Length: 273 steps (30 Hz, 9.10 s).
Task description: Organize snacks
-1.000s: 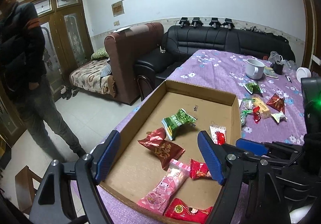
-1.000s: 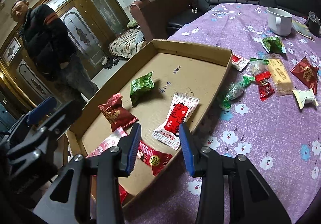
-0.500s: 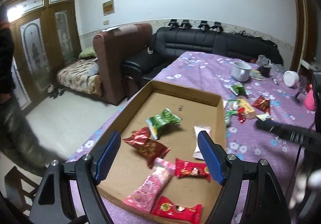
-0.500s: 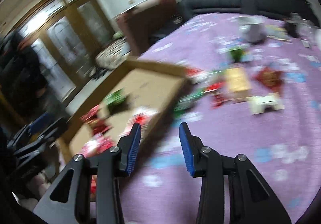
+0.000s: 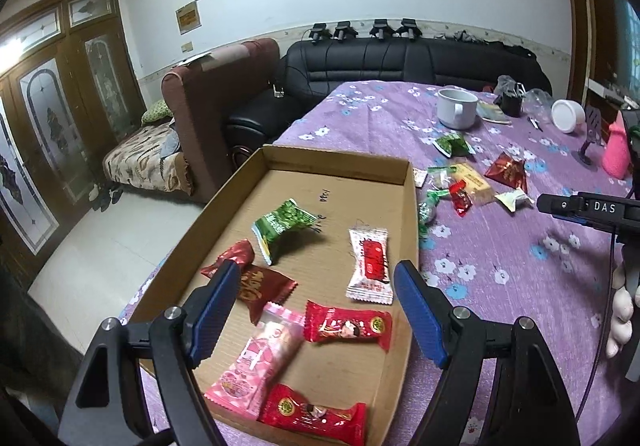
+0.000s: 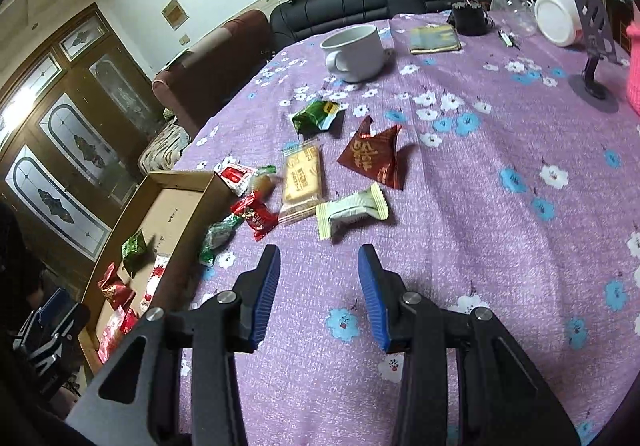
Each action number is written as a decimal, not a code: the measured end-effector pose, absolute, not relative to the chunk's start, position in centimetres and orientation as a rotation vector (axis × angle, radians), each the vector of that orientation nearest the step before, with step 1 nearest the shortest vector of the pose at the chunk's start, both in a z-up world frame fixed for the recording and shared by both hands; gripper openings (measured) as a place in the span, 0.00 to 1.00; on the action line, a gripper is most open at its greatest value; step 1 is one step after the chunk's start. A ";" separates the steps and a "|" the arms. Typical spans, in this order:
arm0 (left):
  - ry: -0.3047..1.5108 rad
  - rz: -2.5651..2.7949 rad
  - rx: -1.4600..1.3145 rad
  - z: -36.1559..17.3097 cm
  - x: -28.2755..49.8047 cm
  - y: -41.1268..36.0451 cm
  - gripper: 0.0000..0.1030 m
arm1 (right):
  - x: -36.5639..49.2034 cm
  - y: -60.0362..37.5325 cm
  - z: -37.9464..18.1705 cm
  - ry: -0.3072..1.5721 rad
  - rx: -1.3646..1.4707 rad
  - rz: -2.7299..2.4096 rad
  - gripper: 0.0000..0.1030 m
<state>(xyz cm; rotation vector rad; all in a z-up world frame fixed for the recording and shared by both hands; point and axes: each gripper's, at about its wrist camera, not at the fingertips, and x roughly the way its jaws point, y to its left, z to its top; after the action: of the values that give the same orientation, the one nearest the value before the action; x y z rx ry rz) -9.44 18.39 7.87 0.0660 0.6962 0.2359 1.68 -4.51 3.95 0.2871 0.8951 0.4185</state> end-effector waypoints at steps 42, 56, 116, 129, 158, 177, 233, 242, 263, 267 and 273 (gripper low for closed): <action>0.937 -0.045 0.038 2.8 8.1 9.4 0.42 | 3.9 -8.9 1.1 1.008 0.301 0.401 0.20; 0.883 -0.155 -0.097 5.1 3.6 10.9 0.15 | 3.0 -9.0 2.6 0.925 0.301 0.429 0.20; 0.625 0.089 0.037 9.4 -11.2 10.7 0.78 | -8.3 -5.0 7.5 0.793 0.031 0.247 0.60; 0.778 -0.012 0.073 5.3 -7.5 4.6 0.78 | -8.2 -11.6 6.6 0.785 -0.017 0.053 0.71; 0.951 0.010 0.006 0.5 -0.4 3.5 0.86 | -3.1 -15.7 0.8 0.957 0.033 -0.091 1.00; 0.954 0.004 0.005 0.4 -0.3 3.4 0.88 | -3.1 -15.7 0.8 0.957 0.033 -0.090 1.00; 0.939 0.107 -0.049 0.0 -1.5 3.0 0.99 | -3.1 -15.7 0.7 0.957 0.034 -0.089 1.00; 0.939 0.107 -0.050 0.0 -1.7 3.1 0.99 | -3.2 -15.7 0.8 0.957 0.034 -0.089 1.00; 0.939 0.107 -0.050 0.0 -1.7 3.0 0.99 | -3.2 -15.7 0.8 0.958 0.034 -0.088 1.00; 0.940 0.107 -0.050 0.0 -1.7 3.1 0.99 | -3.2 -15.7 0.7 0.957 0.034 -0.088 1.00; 0.940 0.107 -0.050 0.0 -1.7 3.1 0.99 | -3.2 -15.7 0.7 0.957 0.033 -0.088 1.00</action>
<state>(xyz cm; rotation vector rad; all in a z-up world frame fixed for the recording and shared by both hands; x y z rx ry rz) -1.69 3.05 -0.03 -0.0495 0.9396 0.1070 -3.16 -15.71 0.75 0.0335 0.9574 -0.0881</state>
